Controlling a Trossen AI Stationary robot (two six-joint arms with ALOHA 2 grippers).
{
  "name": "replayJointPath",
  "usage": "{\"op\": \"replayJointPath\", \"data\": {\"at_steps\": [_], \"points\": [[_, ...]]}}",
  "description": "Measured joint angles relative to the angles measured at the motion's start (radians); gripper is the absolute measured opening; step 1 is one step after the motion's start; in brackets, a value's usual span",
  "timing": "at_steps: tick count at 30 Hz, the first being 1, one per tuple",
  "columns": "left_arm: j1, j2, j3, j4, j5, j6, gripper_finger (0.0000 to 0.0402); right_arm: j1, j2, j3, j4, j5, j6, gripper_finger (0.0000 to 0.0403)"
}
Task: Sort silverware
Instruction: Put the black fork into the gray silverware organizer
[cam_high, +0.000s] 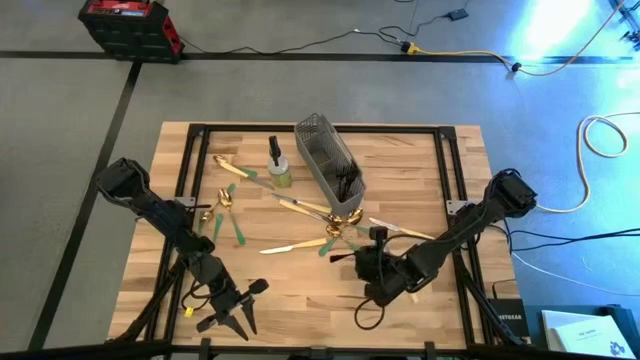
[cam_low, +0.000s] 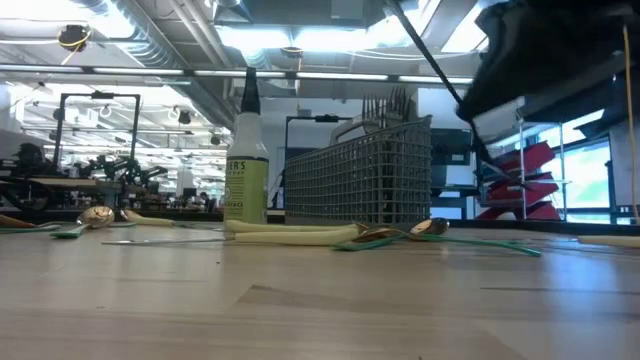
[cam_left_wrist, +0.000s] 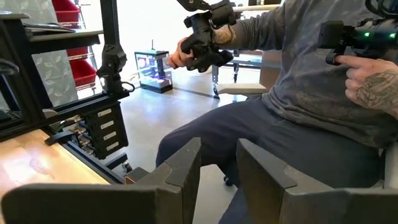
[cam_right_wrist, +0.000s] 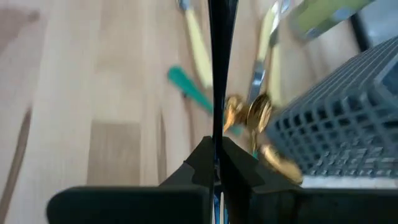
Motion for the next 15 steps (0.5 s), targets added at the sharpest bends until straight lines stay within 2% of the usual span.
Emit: {"op": "replayJointPath", "data": {"at_steps": [6,15], "points": [[0.000,0.000,0.000,0.000,-0.012,0.000,0.0090,-0.040,0.000,0.017,0.189,0.016,-0.177,0.0000],[0.000,0.000,0.000,-0.001,-0.016,-0.007,0.0090,-0.130,-0.002,0.205,0.204,0.029,-0.519,0.0000]]}}
